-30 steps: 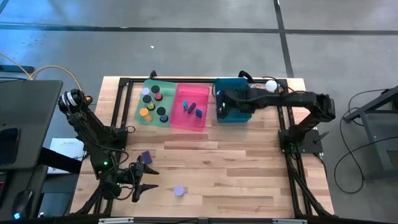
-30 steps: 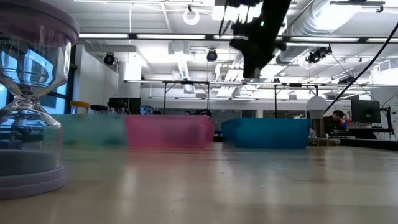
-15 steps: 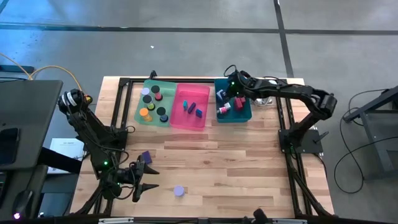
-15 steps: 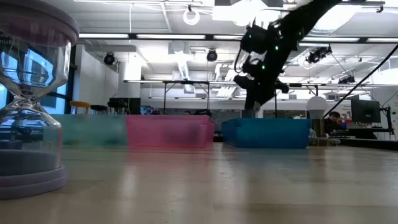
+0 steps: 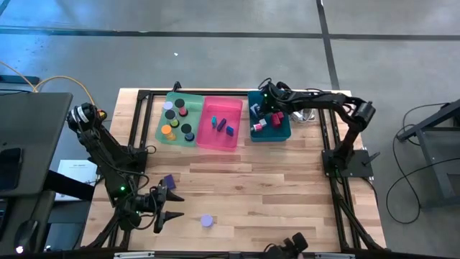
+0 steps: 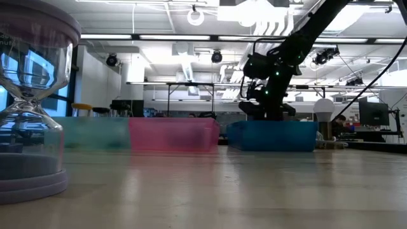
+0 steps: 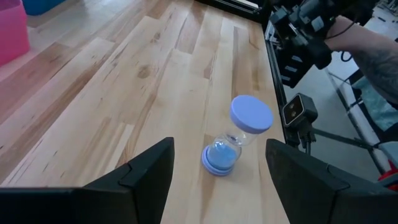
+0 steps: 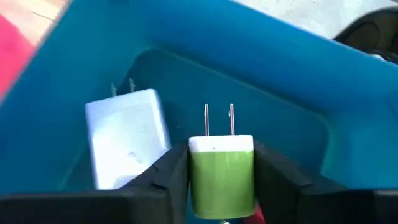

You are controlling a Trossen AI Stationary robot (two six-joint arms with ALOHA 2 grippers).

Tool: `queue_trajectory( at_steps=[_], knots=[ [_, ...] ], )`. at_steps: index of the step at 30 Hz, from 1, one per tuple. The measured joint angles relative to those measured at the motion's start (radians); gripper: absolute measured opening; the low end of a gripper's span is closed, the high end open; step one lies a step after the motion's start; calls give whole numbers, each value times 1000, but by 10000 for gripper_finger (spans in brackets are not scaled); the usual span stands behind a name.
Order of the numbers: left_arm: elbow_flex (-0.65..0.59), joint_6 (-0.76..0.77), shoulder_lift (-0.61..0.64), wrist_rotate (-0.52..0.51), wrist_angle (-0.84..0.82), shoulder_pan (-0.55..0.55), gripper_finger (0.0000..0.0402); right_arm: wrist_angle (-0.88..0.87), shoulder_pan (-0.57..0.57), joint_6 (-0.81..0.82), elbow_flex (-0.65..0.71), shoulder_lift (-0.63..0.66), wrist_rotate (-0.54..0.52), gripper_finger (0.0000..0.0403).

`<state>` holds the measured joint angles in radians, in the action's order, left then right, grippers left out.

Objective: Pick & Place Office items
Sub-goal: Put the green charger adapter into the blue bin, then put the purple digital clock into the pink bin

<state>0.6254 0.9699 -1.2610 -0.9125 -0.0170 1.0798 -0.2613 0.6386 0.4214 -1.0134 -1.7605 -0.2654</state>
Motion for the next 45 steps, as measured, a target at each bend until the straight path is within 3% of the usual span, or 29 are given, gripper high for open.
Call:
queue_trajectory(
  at_steps=[7,12,15,18,25,29,36,42,45],
  knots=[
    [0,0,0,0,0,0,246,69,-9,4,-1,1,-32,300],
    [0,53,0,0,2,0,246,84,-12,4,-1,7,-56,363],
    [0,148,0,8,4,-2,246,98,-19,27,-1,33,-45,373],
    [-1,138,0,27,6,-20,246,125,-35,21,-1,75,18,373],
    [-1,-45,0,69,10,-73,246,245,-104,-28,0,203,330,370],
    [-1,-143,0,75,17,-99,246,333,-177,-6,-1,276,399,369],
    [-1,-117,0,88,28,-109,246,415,-371,5,-1,322,368,369],
    [-1,-93,0,109,28,-117,246,452,-537,20,-1,311,72,370],
    [-1,-142,1,119,30,-117,246,459,-597,20,-1,305,-18,368]
  ],
)
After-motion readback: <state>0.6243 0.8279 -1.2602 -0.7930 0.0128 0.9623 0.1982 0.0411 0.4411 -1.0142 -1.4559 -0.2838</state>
